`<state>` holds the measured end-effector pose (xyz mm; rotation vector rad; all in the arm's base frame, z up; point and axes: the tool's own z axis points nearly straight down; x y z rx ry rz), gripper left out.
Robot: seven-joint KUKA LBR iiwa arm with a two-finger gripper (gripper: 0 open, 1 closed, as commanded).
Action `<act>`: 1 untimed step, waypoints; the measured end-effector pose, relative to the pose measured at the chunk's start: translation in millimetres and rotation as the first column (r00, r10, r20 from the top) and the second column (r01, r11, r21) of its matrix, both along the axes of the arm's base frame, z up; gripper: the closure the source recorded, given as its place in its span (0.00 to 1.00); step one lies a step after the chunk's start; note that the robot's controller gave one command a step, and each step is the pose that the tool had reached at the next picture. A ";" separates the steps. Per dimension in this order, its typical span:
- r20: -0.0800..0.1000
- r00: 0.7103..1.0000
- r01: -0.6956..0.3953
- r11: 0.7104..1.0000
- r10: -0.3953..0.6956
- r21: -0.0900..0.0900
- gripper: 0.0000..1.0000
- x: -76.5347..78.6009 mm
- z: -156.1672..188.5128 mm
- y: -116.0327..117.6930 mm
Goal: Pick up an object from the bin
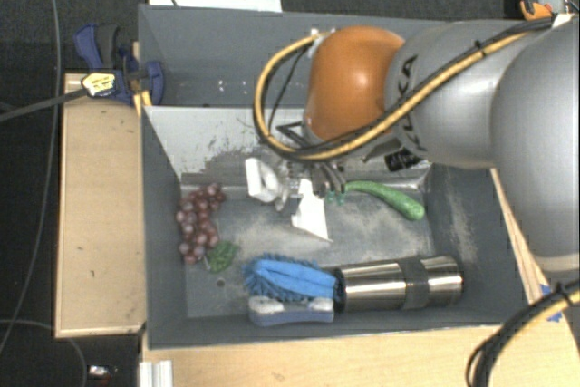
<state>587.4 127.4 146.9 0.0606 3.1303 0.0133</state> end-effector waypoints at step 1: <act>0.003 1.000 0.001 1.000 -0.001 0.001 1.00 0.6 8.7 0.1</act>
Offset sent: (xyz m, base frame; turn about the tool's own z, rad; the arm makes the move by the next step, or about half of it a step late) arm 0.0002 -0.0001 0.0253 0.0003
